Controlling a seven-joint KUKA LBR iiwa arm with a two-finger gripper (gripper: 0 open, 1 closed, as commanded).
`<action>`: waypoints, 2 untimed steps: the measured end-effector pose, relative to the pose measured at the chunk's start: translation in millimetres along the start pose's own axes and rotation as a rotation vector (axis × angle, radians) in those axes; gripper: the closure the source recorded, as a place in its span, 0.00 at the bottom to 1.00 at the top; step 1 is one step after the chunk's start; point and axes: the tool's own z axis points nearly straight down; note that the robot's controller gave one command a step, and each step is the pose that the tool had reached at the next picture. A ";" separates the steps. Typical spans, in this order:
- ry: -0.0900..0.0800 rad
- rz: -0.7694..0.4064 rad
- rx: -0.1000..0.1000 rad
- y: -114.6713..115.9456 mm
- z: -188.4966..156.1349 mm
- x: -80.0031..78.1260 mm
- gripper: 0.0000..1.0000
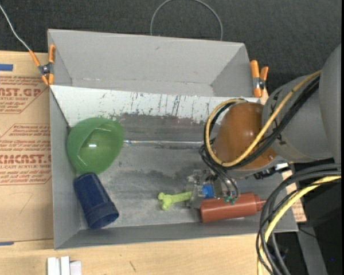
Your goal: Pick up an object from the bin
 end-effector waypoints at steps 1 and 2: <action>0.000 0.000 0.000 0.1 0.0 0.0 1.00; 0.000 0.005 -0.002 -6.9 0.1 5.6 1.00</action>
Offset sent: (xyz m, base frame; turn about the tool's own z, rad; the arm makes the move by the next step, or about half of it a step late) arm -0.0059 -0.0085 0.0003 0.0053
